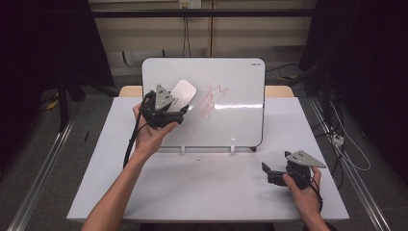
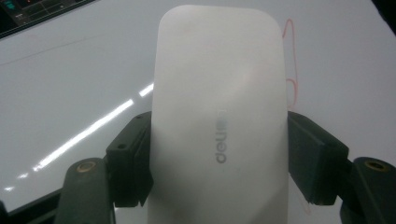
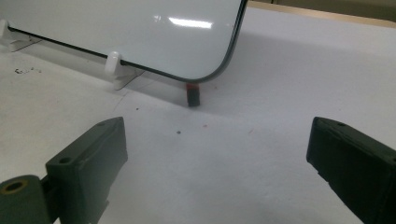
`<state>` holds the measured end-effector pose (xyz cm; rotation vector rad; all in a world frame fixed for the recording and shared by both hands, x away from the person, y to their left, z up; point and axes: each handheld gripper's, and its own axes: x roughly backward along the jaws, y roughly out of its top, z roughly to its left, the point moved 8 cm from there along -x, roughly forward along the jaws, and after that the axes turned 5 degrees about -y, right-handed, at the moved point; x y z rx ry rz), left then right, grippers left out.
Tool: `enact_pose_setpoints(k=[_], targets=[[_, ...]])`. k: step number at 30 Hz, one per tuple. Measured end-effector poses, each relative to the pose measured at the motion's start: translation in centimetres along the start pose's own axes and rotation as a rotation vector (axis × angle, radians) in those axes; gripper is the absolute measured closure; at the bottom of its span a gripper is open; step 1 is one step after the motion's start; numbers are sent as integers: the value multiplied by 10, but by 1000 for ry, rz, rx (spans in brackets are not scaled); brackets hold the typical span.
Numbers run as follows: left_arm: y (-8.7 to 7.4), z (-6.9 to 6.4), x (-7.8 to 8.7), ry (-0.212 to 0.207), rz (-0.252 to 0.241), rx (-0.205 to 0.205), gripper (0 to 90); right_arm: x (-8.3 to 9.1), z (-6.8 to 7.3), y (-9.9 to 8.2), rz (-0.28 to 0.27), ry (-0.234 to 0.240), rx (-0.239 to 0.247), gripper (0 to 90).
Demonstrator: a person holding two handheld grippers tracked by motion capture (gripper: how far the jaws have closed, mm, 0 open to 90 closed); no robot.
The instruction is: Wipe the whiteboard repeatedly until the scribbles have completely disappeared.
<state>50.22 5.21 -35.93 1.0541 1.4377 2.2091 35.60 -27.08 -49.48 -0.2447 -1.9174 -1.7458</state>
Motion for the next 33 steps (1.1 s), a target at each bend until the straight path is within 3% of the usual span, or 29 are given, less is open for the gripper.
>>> enact_pose_setpoints(k=[7, 16, 23, 31, 33], targets=[[13, -9, -15, 4, -3, -30, 311, 0, 0, 0, 2, 4, -1, 51], [24, -6, -32, 36, 8, -60, 311, 0, 1, 0, -1, 15, -1, 51], [16, 6, -41, 84, 40, -71, 310, 0, 0, 0, -2, 15, 0, 51], [6, 10, -53, 151, 83, -143, 310, -1, 1, -1, 5, 16, 3, 51], [6, 10, -53, 161, 84, -143, 310, -1, 1, -1, 4, 15, 0, 51]])
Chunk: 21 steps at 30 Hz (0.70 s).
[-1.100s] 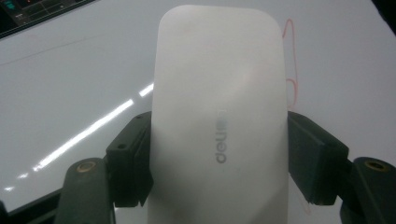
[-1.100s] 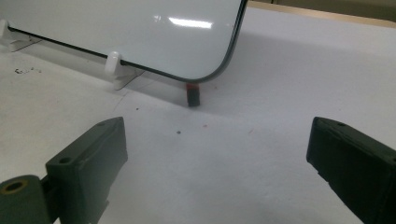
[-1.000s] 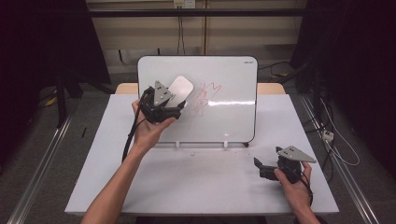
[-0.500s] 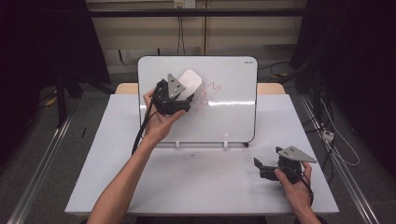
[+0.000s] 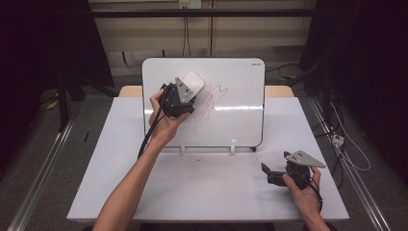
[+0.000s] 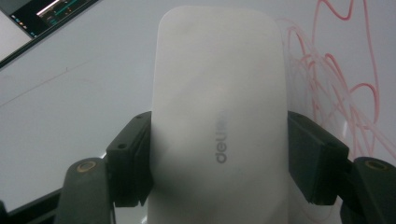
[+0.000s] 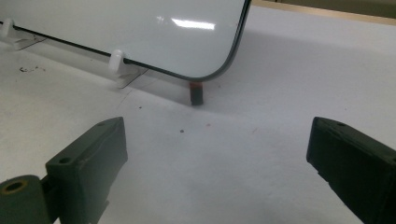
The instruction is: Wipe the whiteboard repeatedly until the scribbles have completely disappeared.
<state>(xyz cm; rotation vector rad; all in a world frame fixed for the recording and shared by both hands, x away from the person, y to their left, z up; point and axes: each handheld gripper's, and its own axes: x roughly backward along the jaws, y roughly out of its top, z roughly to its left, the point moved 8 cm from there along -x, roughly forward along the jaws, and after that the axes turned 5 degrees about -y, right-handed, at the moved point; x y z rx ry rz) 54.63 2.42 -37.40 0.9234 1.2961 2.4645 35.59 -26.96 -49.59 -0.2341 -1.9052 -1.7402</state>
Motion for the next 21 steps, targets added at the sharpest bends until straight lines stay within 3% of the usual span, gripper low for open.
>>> enact_pose_setpoints(k=[21], targets=[[-4, -5, -1, 5, -46, -3, 309, -2, 1, -1, 6, 5, 6, 50]])
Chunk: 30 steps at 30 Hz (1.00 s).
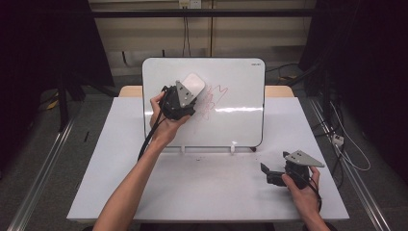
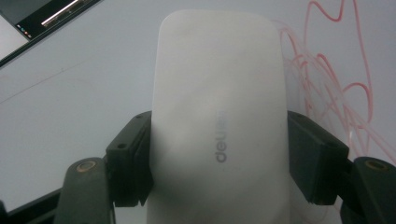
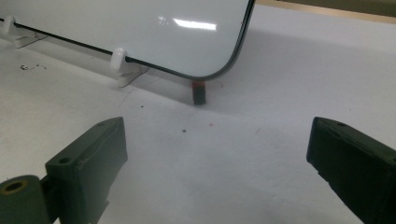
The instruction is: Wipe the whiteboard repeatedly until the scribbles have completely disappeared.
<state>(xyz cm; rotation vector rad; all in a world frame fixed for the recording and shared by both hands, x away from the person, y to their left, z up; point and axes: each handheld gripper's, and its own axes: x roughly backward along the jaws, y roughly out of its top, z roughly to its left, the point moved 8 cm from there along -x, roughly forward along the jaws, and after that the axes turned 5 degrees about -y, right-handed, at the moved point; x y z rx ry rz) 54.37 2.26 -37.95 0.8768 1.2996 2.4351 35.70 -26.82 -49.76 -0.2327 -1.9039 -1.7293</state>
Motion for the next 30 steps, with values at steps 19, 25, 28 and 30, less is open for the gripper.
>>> enact_pose_setpoints(k=[19, 25, 28, 30], targets=[[-10, -40, -2, -44, 12, -71, 310, 1, 2, 1, -5, 6, -6, 51], [-14, -50, 0, -44, 9, -72, 310, 1, 3, 1, -7, 10, 3, 50], [-14, -50, 0, -44, 16, -70, 310, 1, 2, 2, -7, 9, 1, 50], [-13, -50, 0, -30, 6, -73, 309, 1, 2, 2, -10, 8, -2, 50]])
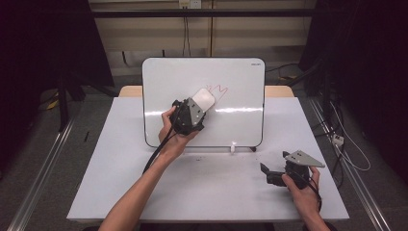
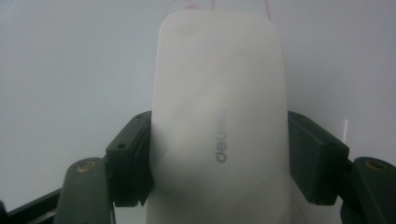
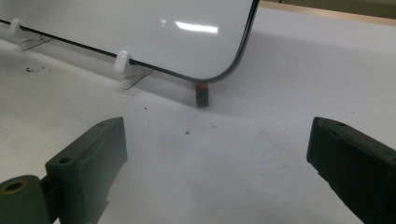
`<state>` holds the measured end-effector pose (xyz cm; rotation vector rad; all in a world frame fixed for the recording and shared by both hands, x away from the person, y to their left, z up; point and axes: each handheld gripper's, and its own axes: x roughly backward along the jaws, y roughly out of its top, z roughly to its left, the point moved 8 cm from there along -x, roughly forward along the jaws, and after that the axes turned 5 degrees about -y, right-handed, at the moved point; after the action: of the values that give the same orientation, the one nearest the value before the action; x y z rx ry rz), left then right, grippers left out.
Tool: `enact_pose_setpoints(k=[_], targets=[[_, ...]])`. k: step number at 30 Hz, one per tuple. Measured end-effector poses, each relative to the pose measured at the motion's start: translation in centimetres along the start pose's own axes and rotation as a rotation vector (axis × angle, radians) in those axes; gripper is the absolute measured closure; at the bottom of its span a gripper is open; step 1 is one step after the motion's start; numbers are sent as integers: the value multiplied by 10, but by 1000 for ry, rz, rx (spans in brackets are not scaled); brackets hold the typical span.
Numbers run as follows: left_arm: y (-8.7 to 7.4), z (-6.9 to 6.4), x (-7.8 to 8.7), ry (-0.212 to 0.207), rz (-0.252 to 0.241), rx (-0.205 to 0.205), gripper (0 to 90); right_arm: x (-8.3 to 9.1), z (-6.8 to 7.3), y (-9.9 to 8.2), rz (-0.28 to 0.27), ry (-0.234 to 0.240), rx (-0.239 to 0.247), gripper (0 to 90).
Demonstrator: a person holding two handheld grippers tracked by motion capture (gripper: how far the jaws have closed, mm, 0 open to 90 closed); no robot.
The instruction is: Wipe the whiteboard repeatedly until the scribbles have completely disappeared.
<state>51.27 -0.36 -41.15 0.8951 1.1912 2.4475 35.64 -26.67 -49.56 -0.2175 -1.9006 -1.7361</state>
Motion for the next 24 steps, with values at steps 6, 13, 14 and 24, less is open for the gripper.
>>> enact_pose_setpoints(k=[6, 13, 14, 24], targets=[[6, 10, -1, -7, 10, 22, 310, 1, -1, 0, -1, -2, -3, 51], [20, 41, -4, 22, 8, 52, 310, 2, -1, 0, -1, 3, -4, 50], [21, 46, -4, 27, 6, 67, 310, 2, -1, -1, 0, 3, -5, 51], [25, 47, -6, 47, 25, 51, 311, 2, -2, -1, 0, -3, -7, 50]])
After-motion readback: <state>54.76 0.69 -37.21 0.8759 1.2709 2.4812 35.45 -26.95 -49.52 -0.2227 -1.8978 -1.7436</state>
